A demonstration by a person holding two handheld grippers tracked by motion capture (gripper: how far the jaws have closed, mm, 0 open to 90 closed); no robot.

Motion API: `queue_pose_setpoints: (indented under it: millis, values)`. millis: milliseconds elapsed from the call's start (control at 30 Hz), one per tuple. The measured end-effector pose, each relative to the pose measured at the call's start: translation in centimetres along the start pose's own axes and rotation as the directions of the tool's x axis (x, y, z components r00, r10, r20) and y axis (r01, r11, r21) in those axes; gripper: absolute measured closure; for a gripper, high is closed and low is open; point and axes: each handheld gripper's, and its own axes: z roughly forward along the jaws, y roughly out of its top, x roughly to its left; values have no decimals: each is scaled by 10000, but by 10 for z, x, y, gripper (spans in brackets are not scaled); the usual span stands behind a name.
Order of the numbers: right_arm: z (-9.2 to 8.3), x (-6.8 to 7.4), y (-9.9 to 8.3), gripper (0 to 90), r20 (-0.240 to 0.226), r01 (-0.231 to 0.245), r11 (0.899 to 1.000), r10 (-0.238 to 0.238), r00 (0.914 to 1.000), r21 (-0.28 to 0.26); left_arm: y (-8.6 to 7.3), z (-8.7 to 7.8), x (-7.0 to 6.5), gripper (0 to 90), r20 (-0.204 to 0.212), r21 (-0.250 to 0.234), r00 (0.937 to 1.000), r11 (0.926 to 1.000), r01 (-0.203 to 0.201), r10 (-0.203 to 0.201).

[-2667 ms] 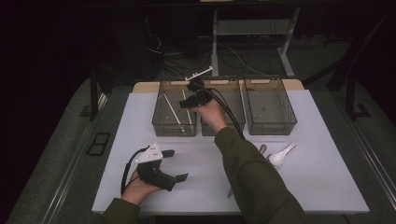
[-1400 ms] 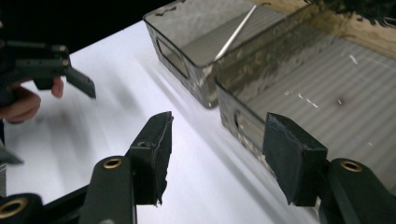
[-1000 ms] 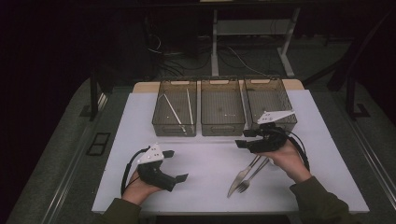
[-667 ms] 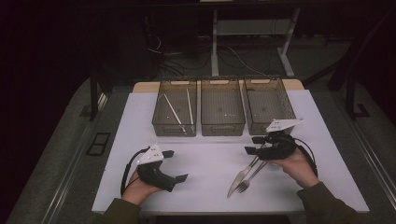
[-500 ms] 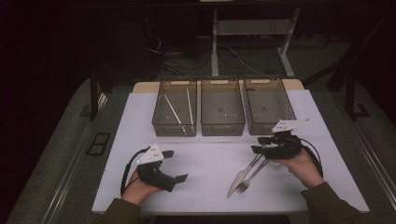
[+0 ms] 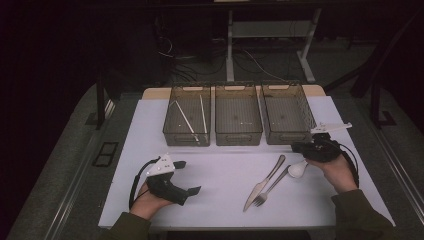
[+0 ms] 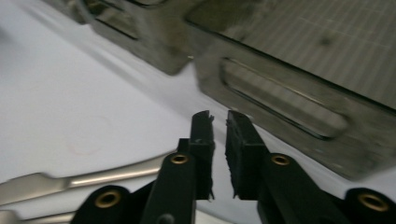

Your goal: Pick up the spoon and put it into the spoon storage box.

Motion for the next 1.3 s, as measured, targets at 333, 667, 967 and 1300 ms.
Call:
queue_pose_setpoints:
  millis: [333,667,967,1300]
  values:
    - [-1,-31,-12,895,907,-475,9974,424,9950,544,0,0,0,0,22,-12,10000,10000,-65,65]
    - [10,-47,-21,896,1247,-906,9878,747,9894,1268,0,0,0,0,11,-22,10000,10000,17,-17]
    - [16,-46,-23,896,1324,-953,9803,727,9885,1731,0,0,-1,0,11,8,10000,10000,-9,9]
    - [11,-44,-26,895,1378,-951,9758,685,9881,1969,0,0,-1,0,17,3,10000,10000,-17,17]
